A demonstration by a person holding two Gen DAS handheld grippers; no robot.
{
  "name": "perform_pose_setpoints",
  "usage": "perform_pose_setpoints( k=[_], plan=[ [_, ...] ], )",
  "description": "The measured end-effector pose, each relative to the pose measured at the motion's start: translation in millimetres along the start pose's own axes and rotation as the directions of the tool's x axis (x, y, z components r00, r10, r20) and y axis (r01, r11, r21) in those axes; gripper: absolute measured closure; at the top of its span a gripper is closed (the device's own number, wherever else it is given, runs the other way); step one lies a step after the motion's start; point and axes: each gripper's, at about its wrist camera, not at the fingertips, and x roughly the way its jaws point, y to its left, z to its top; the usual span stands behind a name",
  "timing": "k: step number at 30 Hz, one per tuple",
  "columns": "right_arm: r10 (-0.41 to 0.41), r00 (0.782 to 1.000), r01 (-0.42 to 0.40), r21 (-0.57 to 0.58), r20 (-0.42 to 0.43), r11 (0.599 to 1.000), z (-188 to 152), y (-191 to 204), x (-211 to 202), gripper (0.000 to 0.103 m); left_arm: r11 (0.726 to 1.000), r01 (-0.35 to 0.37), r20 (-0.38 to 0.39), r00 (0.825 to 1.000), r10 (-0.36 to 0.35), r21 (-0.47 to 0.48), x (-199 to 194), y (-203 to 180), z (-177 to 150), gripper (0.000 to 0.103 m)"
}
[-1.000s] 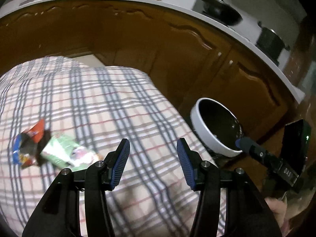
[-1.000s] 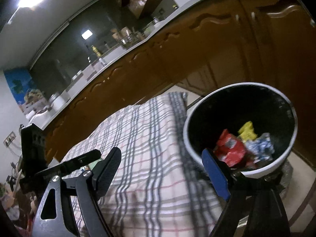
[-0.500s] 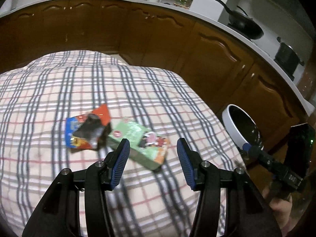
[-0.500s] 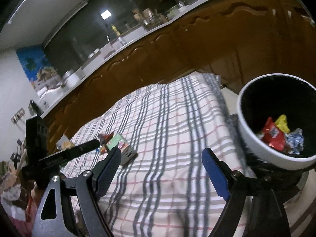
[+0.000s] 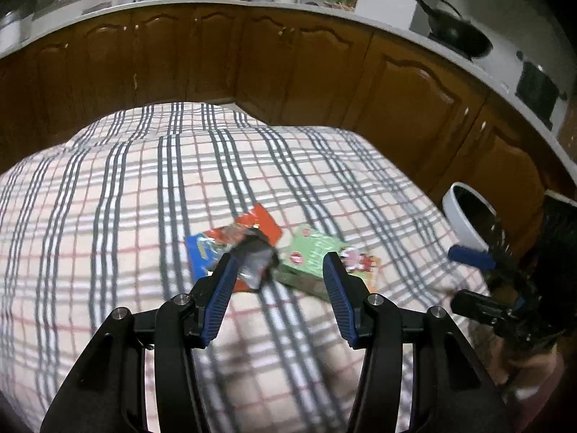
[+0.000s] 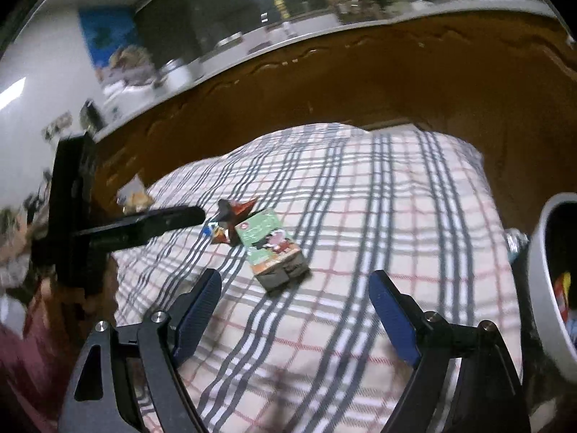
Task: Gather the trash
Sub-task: 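Grasp the orange snack bag with the left gripper while the right grasps the green milk carton, then carry orange bag and green carton over the bin and open both grippers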
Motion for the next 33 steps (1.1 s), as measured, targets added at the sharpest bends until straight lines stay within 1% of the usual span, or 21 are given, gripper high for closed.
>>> perform_pose_setpoints(
  k=[5,8,9,13,15,17,19,21,22,23,25,29,33],
  plan=[
    [0.009,0.999,-0.012,-0.112,-0.031,0.994,7.7,15.1,20.7,0.018,0.998,-0.034,-0.055,0.998,0.037,0.054,20.3,15.3,6.6,0.053],
    [0.013,0.998,-0.021,-0.134,-0.063,0.991,13.3,17.1,37.1,0.018,0.994,-0.053,-0.075,0.995,0.060,0.092,32.2,18.4,6.8,0.053],
    [0.014,0.997,-0.025,-0.143,-0.076,0.989,15.3,17.9,43.6,0.018,0.992,-0.070,-0.080,0.994,0.079,0.105,36.9,18.6,6.9,0.053],
    [0.016,0.992,-0.037,-0.172,-0.124,0.984,20.5,20.1,63.7,0.018,0.988,-0.096,-0.097,0.989,0.108,0.125,50.9,21.0,6.5,0.054],
    [0.010,0.989,-0.039,-0.188,-0.149,0.981,22.0,23.4,73.6,0.018,0.987,-0.098,-0.102,0.989,0.112,0.126,56.0,23.4,6.6,0.065],
    [0.001,0.986,-0.038,-0.218,-0.169,0.975,21.7,27.9,83.0,0.018,0.989,-0.092,-0.118,0.987,0.105,0.116,61.3,26.0,6.8,0.085],
    [-0.013,0.984,-0.030,-0.238,-0.178,0.971,21.1,32.6,90.0,0.019,0.991,-0.082,-0.119,0.988,0.095,0.109,63.6,27.6,5.9,0.093],
    [-0.014,0.982,-0.033,-0.245,-0.186,0.969,20.1,33.2,94.9,0.019,0.990,-0.085,-0.111,0.989,0.098,0.117,61.5,24.2,4.4,0.096],
    [-0.012,0.981,-0.037,-0.246,-0.194,0.969,18.7,33.8,97.6,0.024,0.989,-0.087,-0.107,0.989,0.100,0.122,60.5,22.7,4.0,0.098],
    [-0.016,0.980,-0.035,-0.249,-0.200,0.968,16.7,34.3,99.6,0.036,0.988,-0.089,-0.104,0.989,0.102,0.124,59.5,21.5,4.1,0.100],
    [-0.029,0.976,-0.026,-0.248,-0.217,0.969,13.3,32.3,101.4,0.051,0.990,-0.084,-0.094,0.991,0.095,0.115,55.6,19.2,4.3,0.101],
    [-0.031,0.982,-0.005,-0.187,-0.188,0.982,8.4,22.8,85.9,0.052,0.995,-0.055,-0.069,0.996,0.060,0.080,42.0,12.1,5.1,0.102],
    [-0.021,0.990,0.007,-0.101,-0.139,0.995,3.5,8.1,56.2,0.052,0.998,0.002,-0.050,0.999,0.001,0.055,28.4,-3.7,2.7,0.102]
  ],
)
